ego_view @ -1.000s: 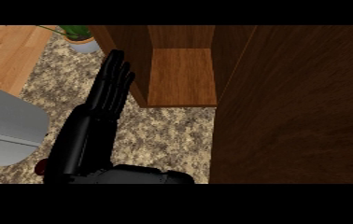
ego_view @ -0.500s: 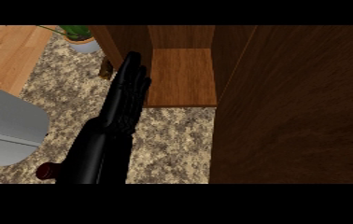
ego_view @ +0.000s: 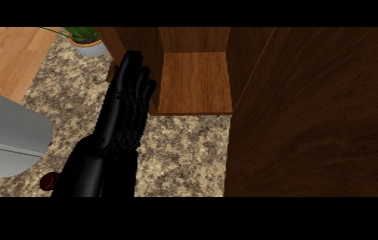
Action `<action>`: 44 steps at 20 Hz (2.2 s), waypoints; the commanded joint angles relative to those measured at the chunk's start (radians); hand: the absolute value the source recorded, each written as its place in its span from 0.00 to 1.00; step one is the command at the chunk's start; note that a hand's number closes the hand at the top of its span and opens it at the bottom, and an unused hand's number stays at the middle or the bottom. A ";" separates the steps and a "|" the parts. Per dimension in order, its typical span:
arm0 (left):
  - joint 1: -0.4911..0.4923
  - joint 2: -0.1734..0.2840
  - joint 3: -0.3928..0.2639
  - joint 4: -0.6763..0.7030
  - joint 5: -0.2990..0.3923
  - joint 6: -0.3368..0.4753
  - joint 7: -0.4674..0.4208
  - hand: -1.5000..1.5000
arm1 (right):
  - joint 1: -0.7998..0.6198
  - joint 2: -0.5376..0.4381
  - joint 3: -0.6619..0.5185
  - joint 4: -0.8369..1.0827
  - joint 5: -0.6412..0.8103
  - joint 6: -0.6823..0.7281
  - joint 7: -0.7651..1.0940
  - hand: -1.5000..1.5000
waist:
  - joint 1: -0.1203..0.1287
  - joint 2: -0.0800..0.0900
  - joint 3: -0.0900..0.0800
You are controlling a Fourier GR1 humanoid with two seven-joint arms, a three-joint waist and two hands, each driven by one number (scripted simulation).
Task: Pick up the wine, place it into the cabinet and close the cabinet
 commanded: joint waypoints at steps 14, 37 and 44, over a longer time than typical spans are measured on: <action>0.010 0.006 0.129 -0.151 -0.112 -0.146 0.238 0.00 | 0.021 -0.036 -0.018 -0.238 -0.044 -0.039 0.121 0.00 | 0.000 -0.002 0.000; 0.351 0.154 0.364 -0.258 0.123 -0.256 0.023 0.00 | -0.028 -0.016 0.065 -0.210 0.028 -0.099 0.139 0.00 | 0.004 0.001 -0.002; 0.494 0.142 0.409 -0.188 0.249 -0.243 -0.138 0.00 | -0.088 -0.050 0.032 -0.233 -0.017 -0.094 0.201 0.00 | 0.005 0.004 -0.003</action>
